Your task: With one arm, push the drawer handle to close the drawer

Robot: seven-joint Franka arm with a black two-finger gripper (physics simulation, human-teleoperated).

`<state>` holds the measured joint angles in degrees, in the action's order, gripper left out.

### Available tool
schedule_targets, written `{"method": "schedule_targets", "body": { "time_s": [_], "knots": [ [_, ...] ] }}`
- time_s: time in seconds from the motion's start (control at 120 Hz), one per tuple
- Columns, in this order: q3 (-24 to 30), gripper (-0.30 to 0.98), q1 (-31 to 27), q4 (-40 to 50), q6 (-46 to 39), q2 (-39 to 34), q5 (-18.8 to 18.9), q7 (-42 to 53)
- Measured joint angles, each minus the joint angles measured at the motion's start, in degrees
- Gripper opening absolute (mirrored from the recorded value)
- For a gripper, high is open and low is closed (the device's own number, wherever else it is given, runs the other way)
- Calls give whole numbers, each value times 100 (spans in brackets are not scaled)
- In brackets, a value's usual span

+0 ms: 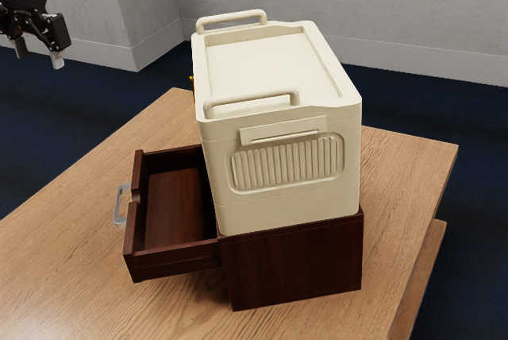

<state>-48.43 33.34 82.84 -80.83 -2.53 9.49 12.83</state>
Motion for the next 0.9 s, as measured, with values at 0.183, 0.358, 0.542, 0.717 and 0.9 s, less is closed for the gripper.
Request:
{"method": "schedule_targets", "body": {
  "time_s": [0.183, 0.358, 0.542, 0.717, 0.9],
  "knots": [
    [35, 69, 8, -22, 2, -1, 28, 1],
    [767, 69, -98, -1276, 296, -116, 168, -2],
    [1021, 58, 294, -1203, 478, -107, 173, -18],
    [1410, 24, 241, -729, 569, -150, 219, -51],
    [2985, 6, -1402, 750, 604, -910, 327, -94]
  ]
}}
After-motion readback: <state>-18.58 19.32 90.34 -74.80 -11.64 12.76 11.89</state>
